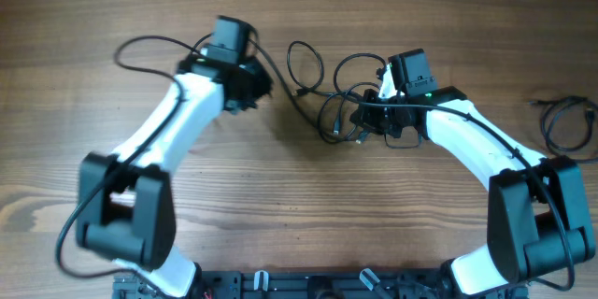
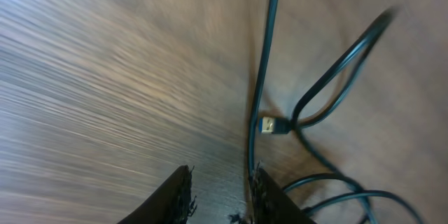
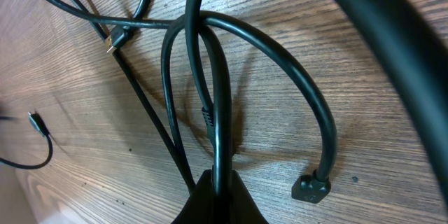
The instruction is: Untangle cables
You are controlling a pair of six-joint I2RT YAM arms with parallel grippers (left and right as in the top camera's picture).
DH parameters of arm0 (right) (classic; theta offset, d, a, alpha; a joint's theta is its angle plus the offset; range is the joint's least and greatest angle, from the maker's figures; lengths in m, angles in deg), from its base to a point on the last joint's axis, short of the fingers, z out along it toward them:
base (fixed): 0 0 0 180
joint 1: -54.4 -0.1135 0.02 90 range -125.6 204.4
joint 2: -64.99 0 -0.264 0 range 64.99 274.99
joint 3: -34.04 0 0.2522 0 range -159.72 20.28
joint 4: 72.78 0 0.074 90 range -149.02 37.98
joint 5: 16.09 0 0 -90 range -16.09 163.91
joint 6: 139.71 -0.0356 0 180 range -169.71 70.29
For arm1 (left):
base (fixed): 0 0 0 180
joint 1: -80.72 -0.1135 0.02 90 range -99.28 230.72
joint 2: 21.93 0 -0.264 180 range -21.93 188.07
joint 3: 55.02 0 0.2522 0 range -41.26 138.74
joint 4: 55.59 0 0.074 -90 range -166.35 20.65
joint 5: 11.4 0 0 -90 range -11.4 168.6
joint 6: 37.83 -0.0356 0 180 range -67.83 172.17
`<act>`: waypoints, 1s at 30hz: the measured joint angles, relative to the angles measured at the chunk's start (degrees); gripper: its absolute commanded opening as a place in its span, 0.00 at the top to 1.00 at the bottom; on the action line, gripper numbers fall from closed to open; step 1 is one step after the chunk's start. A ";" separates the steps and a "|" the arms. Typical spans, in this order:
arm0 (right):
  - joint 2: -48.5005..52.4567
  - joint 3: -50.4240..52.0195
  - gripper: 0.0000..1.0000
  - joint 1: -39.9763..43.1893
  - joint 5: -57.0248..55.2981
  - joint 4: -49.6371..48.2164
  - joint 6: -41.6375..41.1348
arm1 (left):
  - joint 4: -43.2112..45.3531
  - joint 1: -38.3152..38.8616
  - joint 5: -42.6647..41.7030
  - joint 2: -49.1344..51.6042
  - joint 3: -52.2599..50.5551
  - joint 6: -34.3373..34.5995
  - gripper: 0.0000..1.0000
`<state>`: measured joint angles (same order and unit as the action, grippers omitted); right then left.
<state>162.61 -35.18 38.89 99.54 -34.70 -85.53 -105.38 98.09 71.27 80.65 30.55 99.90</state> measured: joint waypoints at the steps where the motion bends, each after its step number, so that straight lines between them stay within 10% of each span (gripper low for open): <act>1: 0.00 0.00 0.96 0.00 0.00 0.00 0.00 | 0.57 1.18 -0.02 1.46 -0.09 0.90 0.63; 17: 0.00 0.00 0.96 0.00 -0.13 0.00 0.00 | 7.63 11.21 1.29 10.38 -0.22 10.60 0.59; 22: 0.00 0.00 0.96 0.00 -0.15 -0.02 0.00 | 8.92 11.26 1.49 11.96 0.24 12.57 0.83; 30: 0.00 0.02 0.96 0.00 -0.15 0.00 0.00 | 8.72 11.41 1.51 12.50 0.57 12.83 0.79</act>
<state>162.61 -35.16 38.89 99.38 -34.70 -85.53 -96.66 109.50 72.78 93.16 31.12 112.73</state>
